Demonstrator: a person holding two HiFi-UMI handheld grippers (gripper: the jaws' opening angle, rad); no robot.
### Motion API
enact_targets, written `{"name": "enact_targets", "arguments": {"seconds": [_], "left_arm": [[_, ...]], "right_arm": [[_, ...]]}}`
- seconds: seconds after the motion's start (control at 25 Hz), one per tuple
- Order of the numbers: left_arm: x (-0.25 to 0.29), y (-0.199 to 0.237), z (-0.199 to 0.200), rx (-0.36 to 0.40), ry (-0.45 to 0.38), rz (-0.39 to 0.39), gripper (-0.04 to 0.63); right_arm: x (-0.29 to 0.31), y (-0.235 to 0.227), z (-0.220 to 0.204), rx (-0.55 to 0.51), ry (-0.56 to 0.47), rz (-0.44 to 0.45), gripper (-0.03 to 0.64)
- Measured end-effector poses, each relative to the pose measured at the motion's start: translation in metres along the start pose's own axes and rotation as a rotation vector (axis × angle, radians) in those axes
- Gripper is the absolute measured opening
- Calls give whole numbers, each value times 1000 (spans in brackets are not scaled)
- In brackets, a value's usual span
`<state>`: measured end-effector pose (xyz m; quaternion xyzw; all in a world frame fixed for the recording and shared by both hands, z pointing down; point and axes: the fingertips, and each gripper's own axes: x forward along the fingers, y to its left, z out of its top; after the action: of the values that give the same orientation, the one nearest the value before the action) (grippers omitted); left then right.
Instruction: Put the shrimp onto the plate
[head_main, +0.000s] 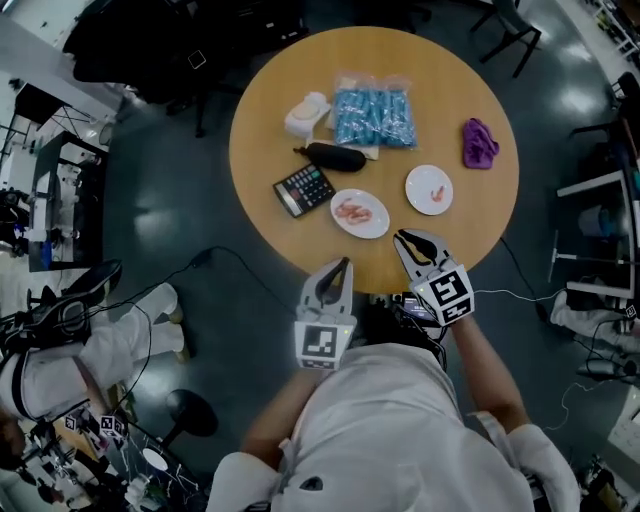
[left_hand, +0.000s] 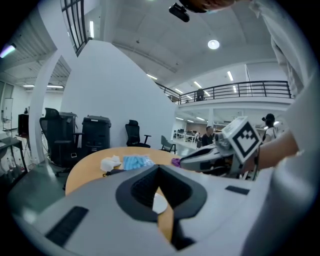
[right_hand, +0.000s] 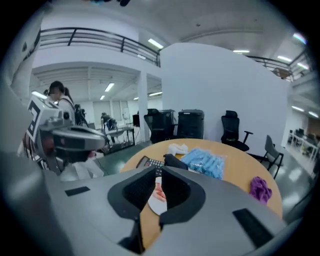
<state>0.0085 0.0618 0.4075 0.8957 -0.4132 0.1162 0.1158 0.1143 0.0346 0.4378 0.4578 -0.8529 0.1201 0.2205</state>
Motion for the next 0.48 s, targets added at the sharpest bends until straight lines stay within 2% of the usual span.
{"name": "enact_targets", "arguments": {"seconds": [0.12, 0.16, 0.2, 0.24, 0.48], "left_arm": [[12, 5, -5, 10, 2, -3, 8], [18, 8, -9, 9, 7, -3, 8], [25, 11, -14, 5, 14, -3, 8], [32, 15, -18, -2, 23, -4, 8], [57, 30, -37, -33, 49, -3, 8]], "right_arm": [[40, -17, -16, -59, 115, 65, 23], [56, -21, -24, -69, 152, 87, 43], [71, -25, -34, -83, 190, 109, 100], [86, -28, -45, -100, 230, 132, 110], [146, -30, -110, -211, 459, 276, 109]]}}
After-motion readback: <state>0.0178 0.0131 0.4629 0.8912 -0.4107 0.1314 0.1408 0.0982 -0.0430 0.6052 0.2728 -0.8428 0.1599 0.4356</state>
